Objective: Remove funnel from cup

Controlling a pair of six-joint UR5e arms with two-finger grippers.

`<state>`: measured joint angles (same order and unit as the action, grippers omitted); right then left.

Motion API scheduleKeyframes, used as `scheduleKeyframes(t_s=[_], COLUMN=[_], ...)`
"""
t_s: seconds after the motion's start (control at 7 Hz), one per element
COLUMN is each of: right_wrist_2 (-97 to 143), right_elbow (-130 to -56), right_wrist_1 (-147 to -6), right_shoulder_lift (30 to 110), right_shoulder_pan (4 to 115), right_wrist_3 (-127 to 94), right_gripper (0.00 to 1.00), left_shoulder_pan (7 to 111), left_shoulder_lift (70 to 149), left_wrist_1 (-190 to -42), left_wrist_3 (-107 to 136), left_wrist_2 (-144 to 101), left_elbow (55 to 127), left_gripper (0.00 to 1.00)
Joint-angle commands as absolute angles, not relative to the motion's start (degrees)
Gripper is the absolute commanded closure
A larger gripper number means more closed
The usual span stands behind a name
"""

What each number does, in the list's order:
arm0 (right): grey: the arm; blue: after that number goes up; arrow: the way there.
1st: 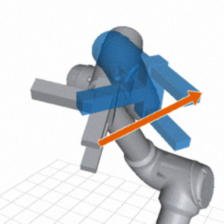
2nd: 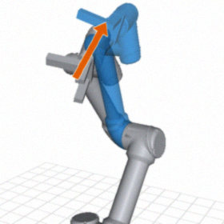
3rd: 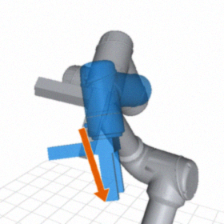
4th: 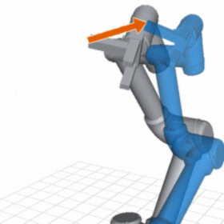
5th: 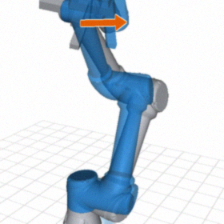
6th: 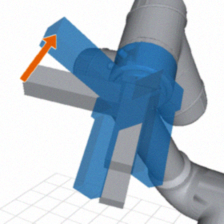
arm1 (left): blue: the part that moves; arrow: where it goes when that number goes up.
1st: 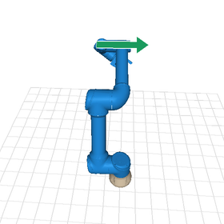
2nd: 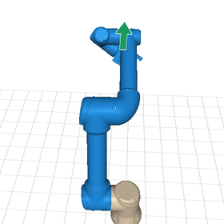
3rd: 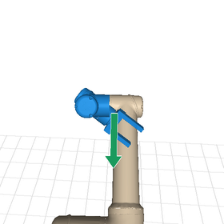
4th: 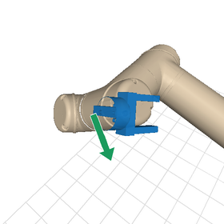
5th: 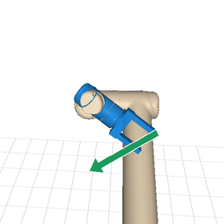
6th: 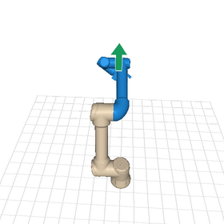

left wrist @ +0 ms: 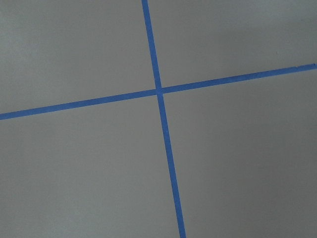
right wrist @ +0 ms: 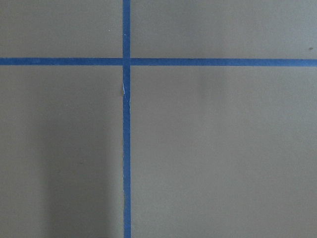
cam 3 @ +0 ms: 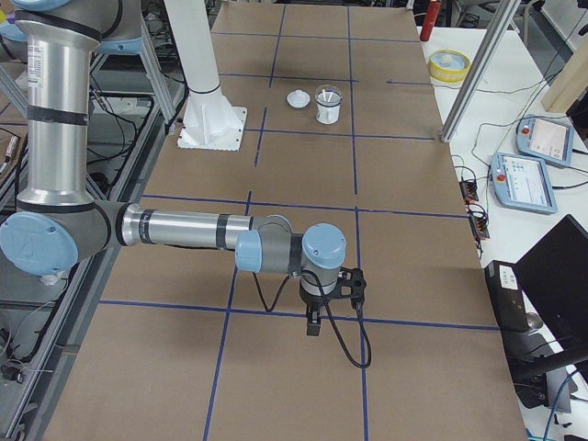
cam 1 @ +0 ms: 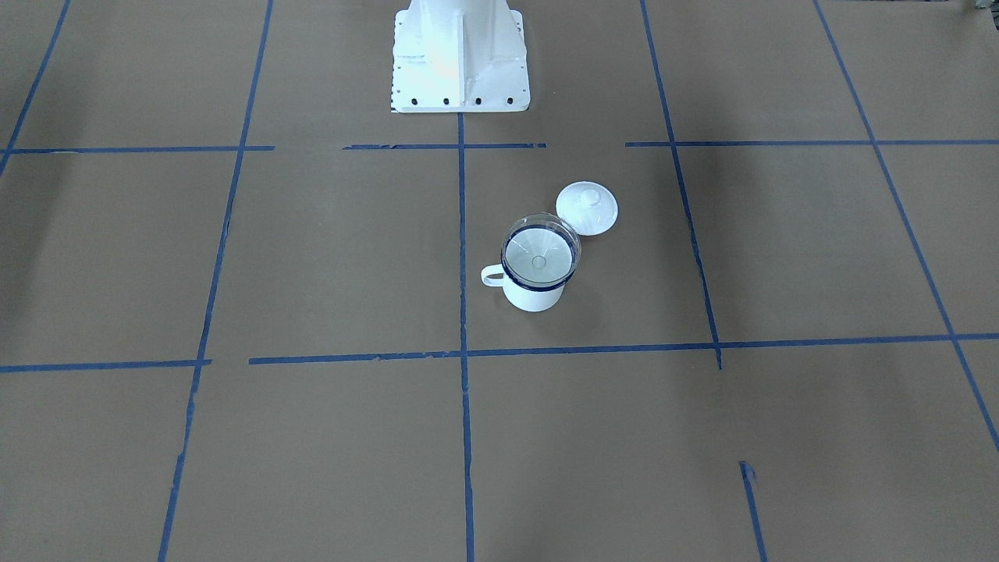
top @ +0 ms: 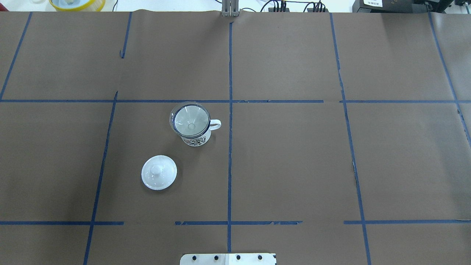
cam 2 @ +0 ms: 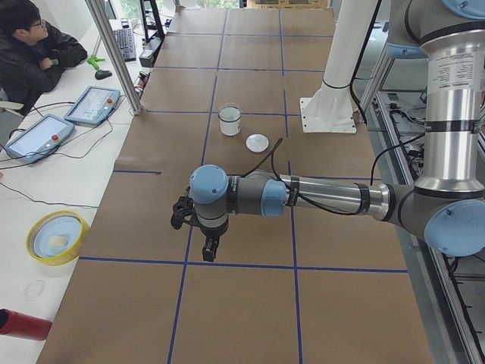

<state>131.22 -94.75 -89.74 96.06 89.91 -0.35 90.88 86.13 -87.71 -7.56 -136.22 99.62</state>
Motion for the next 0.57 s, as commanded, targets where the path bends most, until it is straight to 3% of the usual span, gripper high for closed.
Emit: scheduleKeyframes(t_s=[0.0, 0.43], right_wrist_2=[131.2, 131.2], right_elbow=[-94.7, -94.7], right_wrist_1=[-89.7, -89.7], right_shoulder_lift=[96.1, 96.1], right_shoulder_pan=[89.9, 89.9], right_wrist_3=[-0.4, -0.4], right_gripper=[0.00, 0.00], left_shoulder_pan=[90.9, 90.6], left_shoulder_lift=[86.1, 87.6], left_wrist_1=[-87.7, -87.9], left_wrist_3=[-7.5, -6.9], left_wrist_2=[-136.3, -136.1], left_elbow=[99.8, 101.8], left_gripper=[0.00, 0.00])
